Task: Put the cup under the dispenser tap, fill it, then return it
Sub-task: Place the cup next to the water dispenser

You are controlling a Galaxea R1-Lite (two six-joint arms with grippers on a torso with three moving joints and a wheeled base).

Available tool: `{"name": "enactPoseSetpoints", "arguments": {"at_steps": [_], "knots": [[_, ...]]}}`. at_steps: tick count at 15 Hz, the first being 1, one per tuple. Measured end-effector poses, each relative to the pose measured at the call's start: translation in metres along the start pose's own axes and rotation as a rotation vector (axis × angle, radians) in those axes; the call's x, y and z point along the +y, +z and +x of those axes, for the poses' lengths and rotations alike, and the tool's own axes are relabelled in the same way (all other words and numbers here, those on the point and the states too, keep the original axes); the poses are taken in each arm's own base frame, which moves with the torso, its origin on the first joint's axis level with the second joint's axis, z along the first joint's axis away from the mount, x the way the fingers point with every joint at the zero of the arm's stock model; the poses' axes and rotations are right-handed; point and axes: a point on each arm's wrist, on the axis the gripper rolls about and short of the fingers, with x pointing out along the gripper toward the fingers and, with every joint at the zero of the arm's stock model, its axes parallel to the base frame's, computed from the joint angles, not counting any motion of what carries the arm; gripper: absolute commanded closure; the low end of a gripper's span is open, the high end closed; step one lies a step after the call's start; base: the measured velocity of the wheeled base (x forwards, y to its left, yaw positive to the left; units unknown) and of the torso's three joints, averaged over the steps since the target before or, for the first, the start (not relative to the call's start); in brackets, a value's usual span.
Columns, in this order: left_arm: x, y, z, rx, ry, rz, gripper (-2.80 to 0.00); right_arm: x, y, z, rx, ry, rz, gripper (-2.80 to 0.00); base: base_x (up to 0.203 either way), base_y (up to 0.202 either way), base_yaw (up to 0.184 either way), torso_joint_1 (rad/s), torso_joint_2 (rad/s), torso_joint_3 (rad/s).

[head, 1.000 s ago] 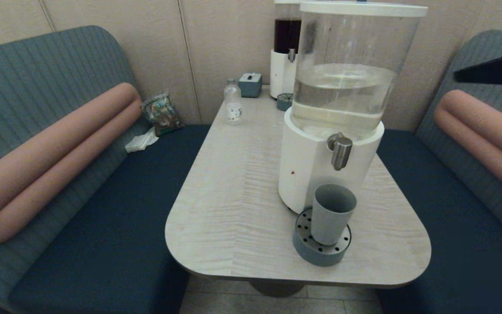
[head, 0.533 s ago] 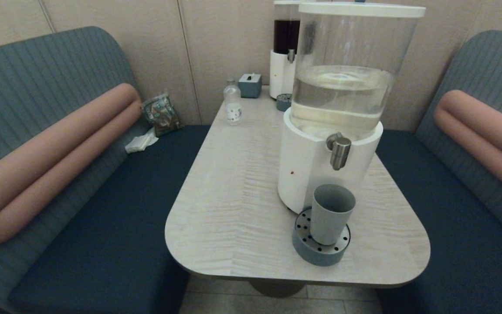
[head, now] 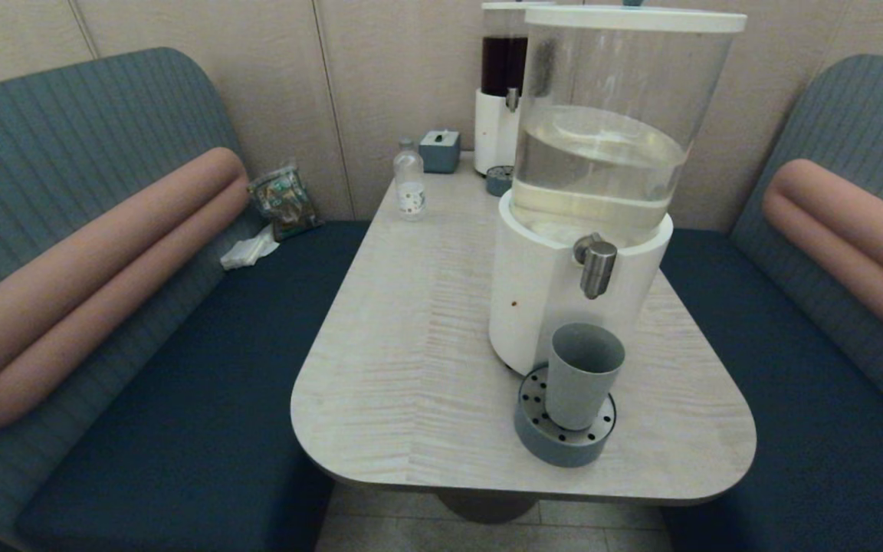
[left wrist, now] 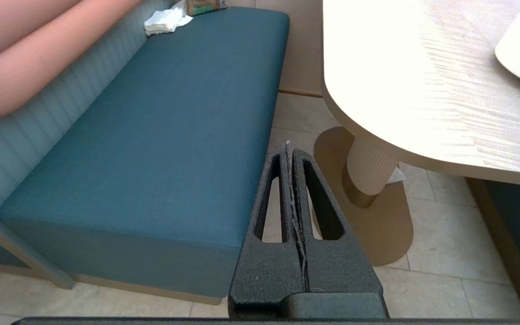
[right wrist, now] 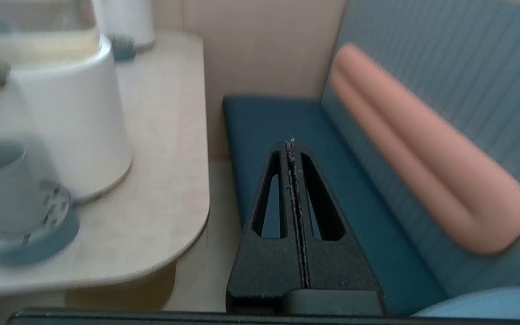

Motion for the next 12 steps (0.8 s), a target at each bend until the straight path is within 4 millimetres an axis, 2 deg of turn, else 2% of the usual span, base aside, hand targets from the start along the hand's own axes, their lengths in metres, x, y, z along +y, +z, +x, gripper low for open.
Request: {"name": "enactPoseSetpoints", "arguments": {"at_steps": [2, 5, 8, 10, 12], "knots": [[0.000, 0.000, 0.000, 0.000, 0.000, 0.000, 0.00, 0.006, -0.004, -0.001, -0.026, -0.018, -0.008, 0.00, 0.000, 0.000, 0.000, 0.000, 0.00, 0.000], [0.000, 0.000, 0.000, 0.000, -0.001, 0.000, 0.00, 0.012, -0.027, 0.003, 0.035, 0.028, -0.028, 0.00, 0.000, 0.000, 0.000, 0.000, 0.00, 0.000], [0.000, 0.000, 0.000, 0.000, 0.000, 0.000, 0.00, 0.010, -0.043, -0.001, 0.055, 0.093, -0.037, 0.00, 0.000, 0.000, 0.000, 0.000, 0.00, 0.000], [0.000, 0.000, 0.000, 0.000, 0.001, 0.000, 0.00, 0.011, -0.070, -0.007, 0.066, 0.112, -0.084, 0.00, 0.000, 0.000, 0.000, 0.000, 0.00, 0.000], [0.000, 0.000, 0.000, 0.000, 0.000, 0.000, 0.00, 0.015, -0.107, -0.007, 0.092, 0.125, -0.125, 0.00, 0.000, 0.000, 0.000, 0.000, 0.00, 0.000]]}}
